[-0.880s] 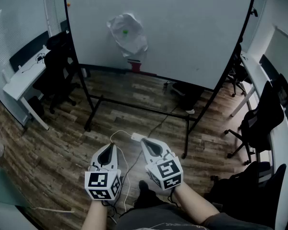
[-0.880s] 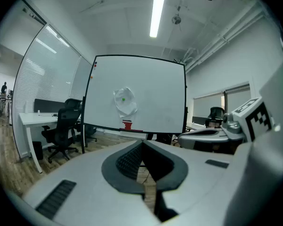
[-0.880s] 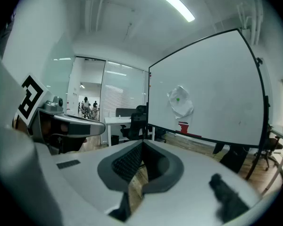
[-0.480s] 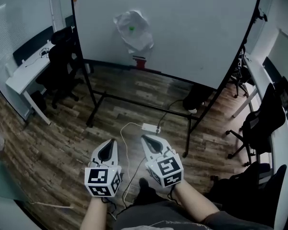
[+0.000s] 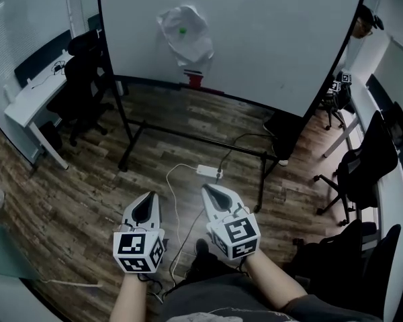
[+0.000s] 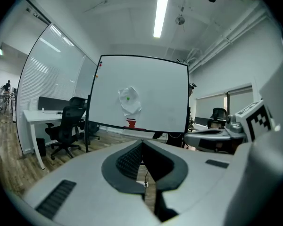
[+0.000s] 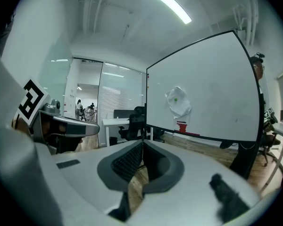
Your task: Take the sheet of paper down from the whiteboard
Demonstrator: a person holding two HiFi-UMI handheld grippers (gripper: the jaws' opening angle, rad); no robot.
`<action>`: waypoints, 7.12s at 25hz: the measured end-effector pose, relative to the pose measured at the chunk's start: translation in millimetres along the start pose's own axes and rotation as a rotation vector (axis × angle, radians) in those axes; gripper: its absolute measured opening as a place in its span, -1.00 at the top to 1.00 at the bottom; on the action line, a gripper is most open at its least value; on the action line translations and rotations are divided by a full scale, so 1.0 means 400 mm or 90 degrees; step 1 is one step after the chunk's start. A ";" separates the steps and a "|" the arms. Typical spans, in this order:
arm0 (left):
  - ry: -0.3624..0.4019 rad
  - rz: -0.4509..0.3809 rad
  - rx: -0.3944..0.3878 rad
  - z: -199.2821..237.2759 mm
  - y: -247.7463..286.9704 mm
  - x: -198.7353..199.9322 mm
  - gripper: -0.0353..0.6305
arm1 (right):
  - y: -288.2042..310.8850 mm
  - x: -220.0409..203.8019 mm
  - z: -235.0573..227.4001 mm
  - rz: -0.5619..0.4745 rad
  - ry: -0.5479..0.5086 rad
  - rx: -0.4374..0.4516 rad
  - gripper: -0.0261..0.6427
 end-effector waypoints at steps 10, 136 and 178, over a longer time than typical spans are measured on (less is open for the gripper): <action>-0.005 0.002 -0.012 0.019 0.080 0.008 0.85 | 0.080 -0.012 -0.040 0.004 0.011 0.005 0.85; 0.209 -0.285 -0.228 0.363 1.495 0.724 0.39 | 1.103 0.338 -0.934 -0.076 0.118 -0.459 0.83; 0.063 -0.024 -0.210 0.570 1.305 0.376 0.53 | 1.065 0.181 -0.657 0.123 0.038 -0.390 0.86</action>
Point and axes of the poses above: the fingertips, and each gripper's own axes: y forward along the fingers, z to its left, x out of its top, the point moved 7 cm from there along -y, backward along the fingers
